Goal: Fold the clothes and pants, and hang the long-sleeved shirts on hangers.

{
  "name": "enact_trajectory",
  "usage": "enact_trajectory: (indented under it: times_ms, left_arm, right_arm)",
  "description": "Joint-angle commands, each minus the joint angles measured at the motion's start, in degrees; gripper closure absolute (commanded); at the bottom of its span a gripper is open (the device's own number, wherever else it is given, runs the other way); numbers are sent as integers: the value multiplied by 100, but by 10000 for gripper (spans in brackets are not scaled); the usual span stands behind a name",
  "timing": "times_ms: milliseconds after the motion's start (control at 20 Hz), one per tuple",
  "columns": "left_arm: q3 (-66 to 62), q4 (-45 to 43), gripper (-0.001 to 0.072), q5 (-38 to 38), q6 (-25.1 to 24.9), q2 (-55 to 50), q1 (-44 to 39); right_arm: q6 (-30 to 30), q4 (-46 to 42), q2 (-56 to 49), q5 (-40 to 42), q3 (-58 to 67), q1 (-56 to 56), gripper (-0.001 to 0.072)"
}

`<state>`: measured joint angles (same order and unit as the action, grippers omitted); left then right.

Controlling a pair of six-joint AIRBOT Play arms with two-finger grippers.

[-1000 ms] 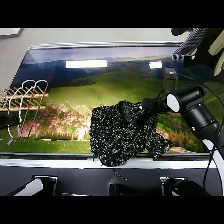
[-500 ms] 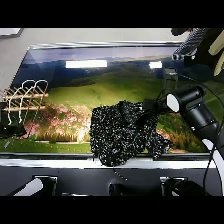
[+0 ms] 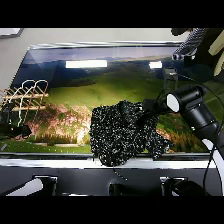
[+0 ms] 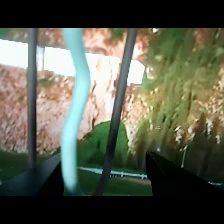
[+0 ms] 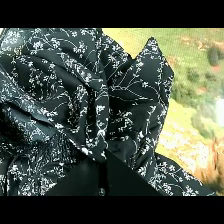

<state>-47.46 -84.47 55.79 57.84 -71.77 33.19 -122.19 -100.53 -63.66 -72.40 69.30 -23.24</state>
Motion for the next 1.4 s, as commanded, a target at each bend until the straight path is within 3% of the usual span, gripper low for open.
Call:
enact_trajectory:
  times_ms: [0, 150, 400, 450, 500, 600, 700, 1050, 1350]
  left_arm:
    - [2, 44, 172, -39, -199, -232, -46]
    - [2, 42, 265, -46, -199, -251, -42]
    - [4, 46, 271, -90, -192, -361, -44]
    - [4, 46, 335, -96, -192, -363, -44]
    - [2, 46, 490, -101, -195, -363, -44]
    - [2, 46, 612, -105, -195, -363, -44]
    - [-13, 46, 684, -101, -186, -358, -44]
    - [-328, 68, 686, -37, 350, 7, -205]
    - [-1176, 90, 687, -13, 839, 420, -909]
  right_arm:
    - [0, 0, -4, -15, -2, 0, 677]
    - [-13, 0, -4, -11, -2, 0, 677]
    - [-15, 2, -4, -17, -2, 0, 677]
    - [-15, 2, -4, -15, -2, 0, 677]
    - [-15, 2, -4, -13, -2, 0, 677]
    - [-42, 2, -4, -15, -2, 0, 677]
    - [-59, 2, -4, -13, -2, 0, 677]
    - [-59, 2, -4, -116, -2, 0, 677]
    - [-57, 0, -4, -116, -2, 0, 677]
